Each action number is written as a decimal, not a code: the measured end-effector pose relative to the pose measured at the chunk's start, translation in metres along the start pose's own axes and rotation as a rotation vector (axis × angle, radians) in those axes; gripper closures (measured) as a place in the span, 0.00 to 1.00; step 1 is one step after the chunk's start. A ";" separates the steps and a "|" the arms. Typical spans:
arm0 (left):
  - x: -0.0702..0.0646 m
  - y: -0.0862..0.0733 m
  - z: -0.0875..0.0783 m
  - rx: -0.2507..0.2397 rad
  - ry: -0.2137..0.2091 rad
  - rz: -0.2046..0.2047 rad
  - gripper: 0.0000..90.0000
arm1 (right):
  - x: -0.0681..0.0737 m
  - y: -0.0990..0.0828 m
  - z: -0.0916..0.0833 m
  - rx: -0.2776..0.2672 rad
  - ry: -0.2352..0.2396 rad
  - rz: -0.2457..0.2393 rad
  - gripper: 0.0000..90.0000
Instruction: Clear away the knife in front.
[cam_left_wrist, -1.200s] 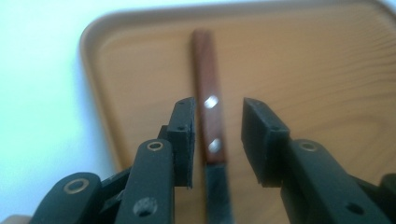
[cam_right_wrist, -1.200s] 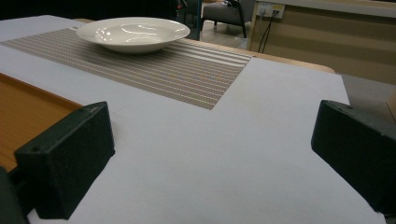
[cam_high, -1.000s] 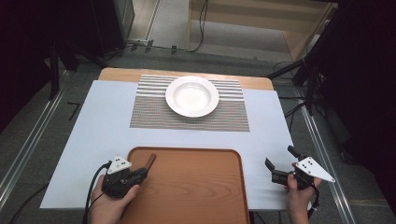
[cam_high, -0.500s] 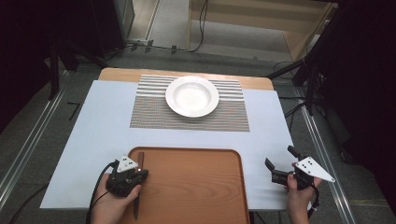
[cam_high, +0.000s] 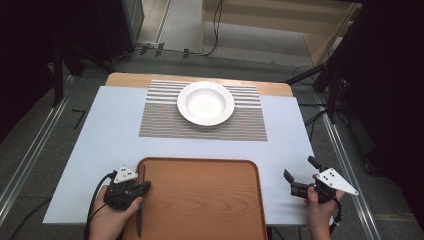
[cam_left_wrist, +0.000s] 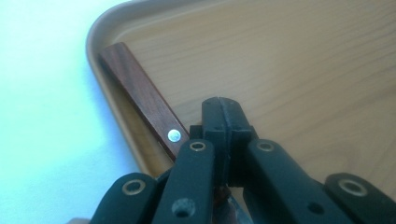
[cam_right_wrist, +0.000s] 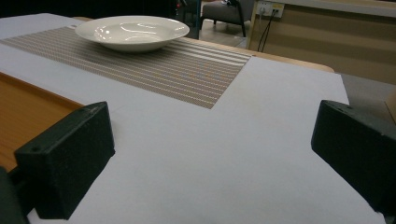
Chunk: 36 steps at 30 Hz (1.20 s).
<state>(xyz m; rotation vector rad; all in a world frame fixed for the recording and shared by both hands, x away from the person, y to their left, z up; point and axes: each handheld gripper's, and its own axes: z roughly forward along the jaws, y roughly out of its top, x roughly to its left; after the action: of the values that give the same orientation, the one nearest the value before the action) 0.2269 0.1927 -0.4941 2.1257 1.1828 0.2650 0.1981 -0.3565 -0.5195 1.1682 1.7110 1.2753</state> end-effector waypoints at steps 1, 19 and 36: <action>0.001 0.000 0.000 -0.001 -0.001 0.000 1.00 | 0.000 0.000 0.000 0.000 0.000 -0.001 0.00; 0.009 -0.001 -0.011 -0.094 -0.051 -0.001 0.85 | 0.000 0.000 0.000 0.001 -0.001 -0.001 0.00; 0.010 0.003 -0.032 -0.282 -0.033 0.087 0.42 | 0.000 0.000 0.000 0.003 -0.003 -0.002 0.00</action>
<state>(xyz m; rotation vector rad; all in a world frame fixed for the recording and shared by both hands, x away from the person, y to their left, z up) 0.2196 0.2147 -0.4697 1.9287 0.9726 0.4093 0.1980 -0.3561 -0.5195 1.1692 1.7127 1.2697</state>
